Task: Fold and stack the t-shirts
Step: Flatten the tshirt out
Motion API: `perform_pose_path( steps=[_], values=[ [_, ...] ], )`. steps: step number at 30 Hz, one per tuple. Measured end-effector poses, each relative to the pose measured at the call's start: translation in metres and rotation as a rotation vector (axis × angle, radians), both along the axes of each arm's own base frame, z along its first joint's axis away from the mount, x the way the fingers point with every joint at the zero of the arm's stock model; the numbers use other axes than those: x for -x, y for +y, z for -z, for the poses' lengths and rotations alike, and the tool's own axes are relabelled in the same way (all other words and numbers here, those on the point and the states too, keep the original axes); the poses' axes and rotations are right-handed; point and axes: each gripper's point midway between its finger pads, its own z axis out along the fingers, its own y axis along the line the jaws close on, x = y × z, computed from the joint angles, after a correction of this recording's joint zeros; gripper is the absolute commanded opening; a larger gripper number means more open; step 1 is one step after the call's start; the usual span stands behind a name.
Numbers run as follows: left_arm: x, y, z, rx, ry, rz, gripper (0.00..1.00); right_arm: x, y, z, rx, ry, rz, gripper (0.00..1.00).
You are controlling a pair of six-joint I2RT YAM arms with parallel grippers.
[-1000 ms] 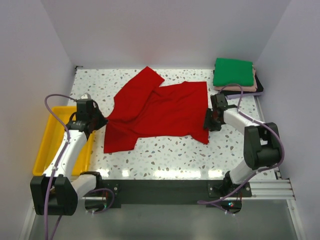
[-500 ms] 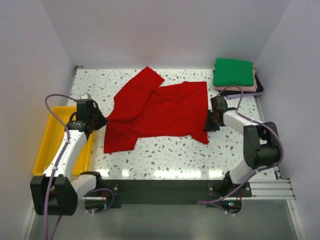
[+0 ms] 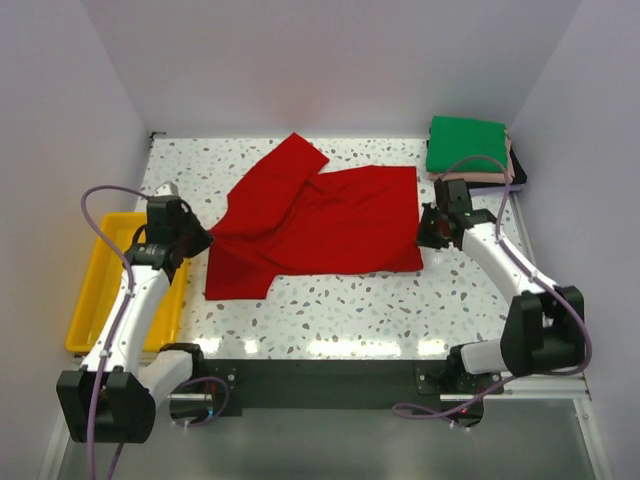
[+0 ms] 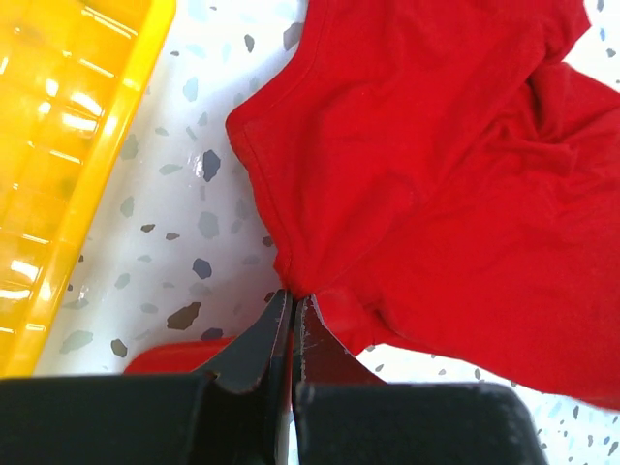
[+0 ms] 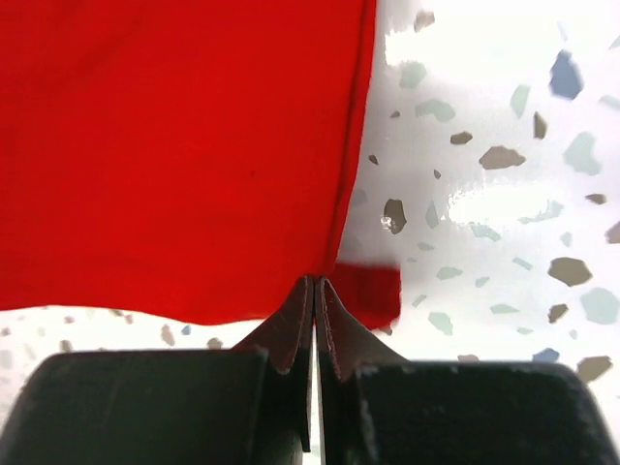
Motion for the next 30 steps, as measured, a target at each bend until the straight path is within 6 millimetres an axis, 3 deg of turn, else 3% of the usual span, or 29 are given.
perform_pose_path(
  steps=[6, 11, 15, 17, 18, 20, 21, 22, 24, 26, 30],
  values=[
    [0.004, 0.001, -0.025, -0.007, -0.058, 0.005, 0.00, -0.005, -0.006, -0.067, 0.011, -0.161, 0.003, 0.00],
    [0.002, 0.002, -0.033, -0.014, -0.077, -0.003, 0.00, -0.008, -0.015, -0.080, 0.055, -0.171, 0.017, 0.00],
    [-0.018, 0.001, -0.026, -0.009, -0.039, 0.000, 0.00, -0.041, -0.019, -0.066, 0.078, -0.100, 0.024, 0.00],
    [-0.034, -0.001, -0.015, -0.001, -0.009, 0.008, 0.00, -0.067, -0.020, -0.048, 0.085, -0.052, 0.030, 0.13],
    [-0.044, -0.002, -0.006, 0.005, 0.013, 0.013, 0.01, -0.080, -0.022, -0.035, 0.088, -0.023, 0.037, 0.26],
    [-0.052, -0.003, 0.007, 0.018, 0.049, 0.013, 0.09, -0.098, -0.026, -0.011, 0.090, 0.037, 0.047, 0.30],
    [-0.056, -0.003, 0.015, 0.023, 0.067, 0.013, 0.19, -0.106, -0.028, 0.003, 0.083, 0.065, 0.053, 0.34],
    [-0.060, -0.002, 0.022, 0.031, 0.085, 0.011, 0.21, -0.111, -0.031, 0.014, 0.078, 0.089, 0.059, 0.44],
    [-0.064, -0.001, 0.034, 0.052, 0.113, 0.000, 0.29, -0.111, -0.036, 0.029, 0.075, 0.125, 0.078, 0.59],
    [-0.065, 0.000, 0.037, 0.063, 0.120, -0.005, 0.34, -0.104, -0.041, 0.032, 0.074, 0.139, 0.098, 0.59],
    [-0.070, 0.004, 0.031, 0.070, 0.090, -0.017, 0.34, -0.081, -0.044, 0.019, 0.063, 0.091, 0.126, 0.55]
  ],
)
